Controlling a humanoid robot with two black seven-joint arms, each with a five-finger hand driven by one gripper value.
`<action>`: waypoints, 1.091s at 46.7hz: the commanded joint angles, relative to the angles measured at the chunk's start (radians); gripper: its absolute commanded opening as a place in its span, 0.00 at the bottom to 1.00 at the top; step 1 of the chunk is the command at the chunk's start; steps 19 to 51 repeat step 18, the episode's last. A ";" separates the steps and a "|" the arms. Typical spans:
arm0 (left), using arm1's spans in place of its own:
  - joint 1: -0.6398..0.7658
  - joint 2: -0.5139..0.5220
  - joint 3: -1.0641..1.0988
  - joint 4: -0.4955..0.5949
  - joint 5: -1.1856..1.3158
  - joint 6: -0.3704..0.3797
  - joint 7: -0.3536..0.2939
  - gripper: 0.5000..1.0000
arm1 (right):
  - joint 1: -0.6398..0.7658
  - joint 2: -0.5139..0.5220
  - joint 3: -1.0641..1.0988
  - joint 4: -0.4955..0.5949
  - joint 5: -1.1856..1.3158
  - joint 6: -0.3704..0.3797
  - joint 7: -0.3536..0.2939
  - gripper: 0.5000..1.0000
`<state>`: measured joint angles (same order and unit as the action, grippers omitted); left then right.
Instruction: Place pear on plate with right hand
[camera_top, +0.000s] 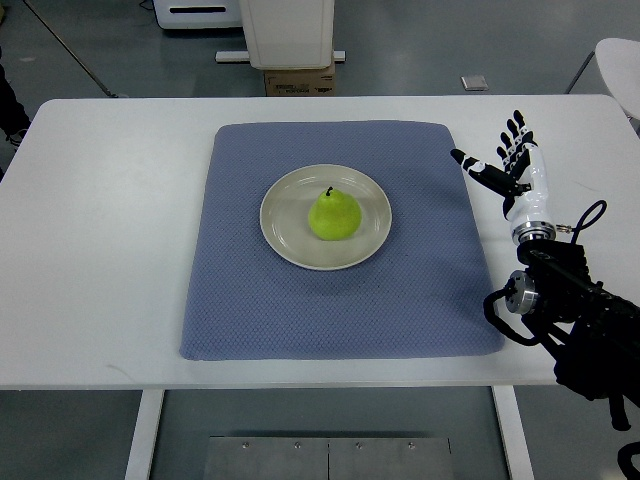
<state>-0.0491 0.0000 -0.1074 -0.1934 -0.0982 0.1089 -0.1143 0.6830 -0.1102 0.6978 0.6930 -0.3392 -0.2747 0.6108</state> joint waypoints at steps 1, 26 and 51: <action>0.000 0.000 0.000 0.000 0.000 0.000 -0.001 1.00 | -0.013 0.000 0.040 0.003 -0.001 0.028 0.000 1.00; 0.000 0.000 0.000 0.000 0.000 0.000 -0.001 1.00 | -0.022 0.015 0.057 0.003 -0.003 0.068 0.000 1.00; 0.000 0.000 0.000 0.000 0.000 0.000 -0.001 1.00 | -0.022 0.015 0.057 0.003 -0.003 0.068 0.000 1.00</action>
